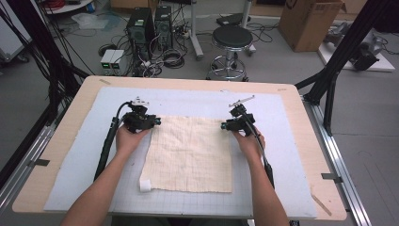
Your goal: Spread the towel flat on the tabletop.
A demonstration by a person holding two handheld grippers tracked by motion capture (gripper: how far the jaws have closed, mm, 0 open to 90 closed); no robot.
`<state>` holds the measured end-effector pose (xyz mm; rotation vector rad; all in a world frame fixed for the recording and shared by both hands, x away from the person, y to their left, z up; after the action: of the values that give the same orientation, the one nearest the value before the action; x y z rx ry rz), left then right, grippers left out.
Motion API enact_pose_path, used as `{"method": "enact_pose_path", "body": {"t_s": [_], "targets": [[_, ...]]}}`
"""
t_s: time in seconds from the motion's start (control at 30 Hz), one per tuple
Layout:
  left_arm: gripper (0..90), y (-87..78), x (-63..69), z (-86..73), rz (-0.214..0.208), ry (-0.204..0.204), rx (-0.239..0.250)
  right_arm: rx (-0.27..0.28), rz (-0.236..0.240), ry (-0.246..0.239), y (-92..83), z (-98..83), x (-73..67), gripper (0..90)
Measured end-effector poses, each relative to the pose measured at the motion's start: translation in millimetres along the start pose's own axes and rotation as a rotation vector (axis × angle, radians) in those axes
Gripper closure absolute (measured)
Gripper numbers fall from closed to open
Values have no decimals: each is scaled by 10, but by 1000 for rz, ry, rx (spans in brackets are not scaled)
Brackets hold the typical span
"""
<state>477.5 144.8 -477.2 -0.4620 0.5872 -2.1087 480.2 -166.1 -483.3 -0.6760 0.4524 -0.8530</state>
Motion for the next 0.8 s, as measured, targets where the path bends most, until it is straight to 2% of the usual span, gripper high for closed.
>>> {"method": "enact_pose_path", "body": {"t_s": [0.07, 0.13, 0.2, 0.23, 0.3, 0.33, 0.43, 0.53, 0.63, 0.7, 0.77, 0.8], "targets": [[691, 43, -16, -41, 8, -6, -23, -5, -26, 24, 29, -19, 47, 618], [691, 82, -10, -61, 8, -8, -33, -6, -48, 40, 69, -29, 84, 603], [722, 122, 5, -79, 11, -8, -39, 6, -61, 49, 95, -24, 104, 665], [770, 133, 10, -85, 16, 1, -41, 9, -66, 48, 100, -20, 109, 713], [846, 150, 22, -73, 18, 5, -32, 11, -61, 28, 106, -5, 100, 834], [877, 158, 21, -69, 20, 5, -30, 7, -69, 10, 111, 4, 95, 850], [886, 169, 3, -52, 23, -17, -12, 22, -125, -45, 91, 62, 106, 858], [886, 164, -15, -23, 24, -46, 16, 63, -144, -45, 51, 120, 128, 838], [877, 150, -26, 2, 25, -58, 40, 51, -171, -47, 63, 85, 209, 752], [829, 109, -31, 19, 7, -55, 50, 59, -138, 20, 42, 52, 244, 720], [801, 59, -24, 37, -6, -41, 55, 68, -116, 32, -1, 45, 250, 701], [794, 23, -20, 49, -8, -30, 57, 74, -105, 23, -28, 51, 236, 692]]}}
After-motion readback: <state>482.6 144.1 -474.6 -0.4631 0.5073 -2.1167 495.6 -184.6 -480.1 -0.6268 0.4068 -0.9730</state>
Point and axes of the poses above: each handheld gripper's, and its own axes: y roughly forward along the jaws, z roughly out of its top, x roughly to its right, the point moved 8 cm from there along y, roughly forward along the jaws, and after that the axes turned 6 degrees about x, right-handed, at the moved point
